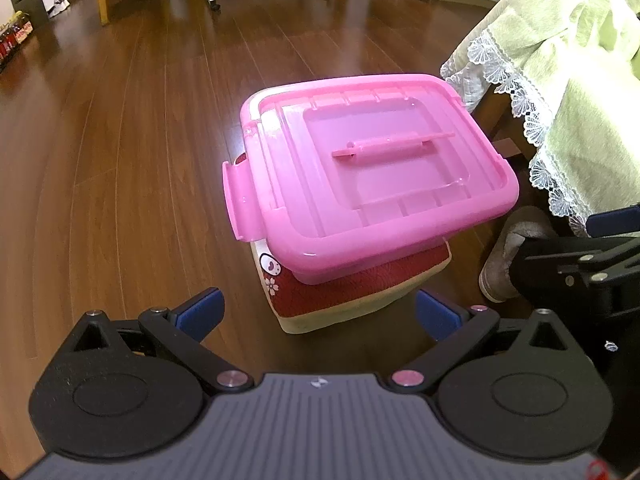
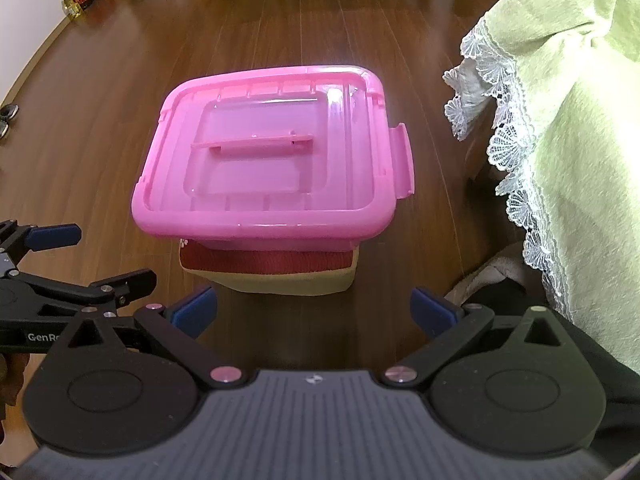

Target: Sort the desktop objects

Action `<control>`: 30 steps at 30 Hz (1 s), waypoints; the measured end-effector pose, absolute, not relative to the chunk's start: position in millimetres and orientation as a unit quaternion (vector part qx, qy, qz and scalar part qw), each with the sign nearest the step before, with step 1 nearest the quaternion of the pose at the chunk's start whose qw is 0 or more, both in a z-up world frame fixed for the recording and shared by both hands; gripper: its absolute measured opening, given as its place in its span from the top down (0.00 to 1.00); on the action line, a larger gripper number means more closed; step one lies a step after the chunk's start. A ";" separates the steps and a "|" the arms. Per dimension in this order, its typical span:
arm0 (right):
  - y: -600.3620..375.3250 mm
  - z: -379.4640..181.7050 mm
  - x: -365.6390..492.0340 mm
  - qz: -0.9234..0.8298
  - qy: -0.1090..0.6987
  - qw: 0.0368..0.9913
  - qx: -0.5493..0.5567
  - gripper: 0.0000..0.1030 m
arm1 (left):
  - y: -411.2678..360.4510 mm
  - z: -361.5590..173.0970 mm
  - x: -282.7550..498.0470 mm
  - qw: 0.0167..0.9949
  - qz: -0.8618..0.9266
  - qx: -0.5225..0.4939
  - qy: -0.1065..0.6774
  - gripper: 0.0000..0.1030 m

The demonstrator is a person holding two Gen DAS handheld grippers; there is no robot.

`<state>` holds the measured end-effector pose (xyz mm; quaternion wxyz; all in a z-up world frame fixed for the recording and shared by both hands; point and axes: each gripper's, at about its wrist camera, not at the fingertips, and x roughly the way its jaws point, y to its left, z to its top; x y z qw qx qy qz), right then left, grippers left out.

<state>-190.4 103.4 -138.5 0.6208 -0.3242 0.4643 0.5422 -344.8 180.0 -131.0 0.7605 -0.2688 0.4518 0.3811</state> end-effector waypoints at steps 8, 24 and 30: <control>104.3 -139.8 -189.1 0.540 0.468 0.620 -0.325 0.01 | 180.4 -132.5 -343.0 0.759 0.382 -0.270 0.453 0.01; 104.9 -141.5 -187.6 0.538 0.471 0.618 -0.327 0.01 | 180.5 -133.2 -340.7 0.761 0.382 -0.270 0.450 0.01; 104.9 -142.1 -186.8 0.538 0.472 0.618 -0.326 0.01 | 179.7 -132.9 -338.0 0.761 0.381 -0.270 0.450 0.01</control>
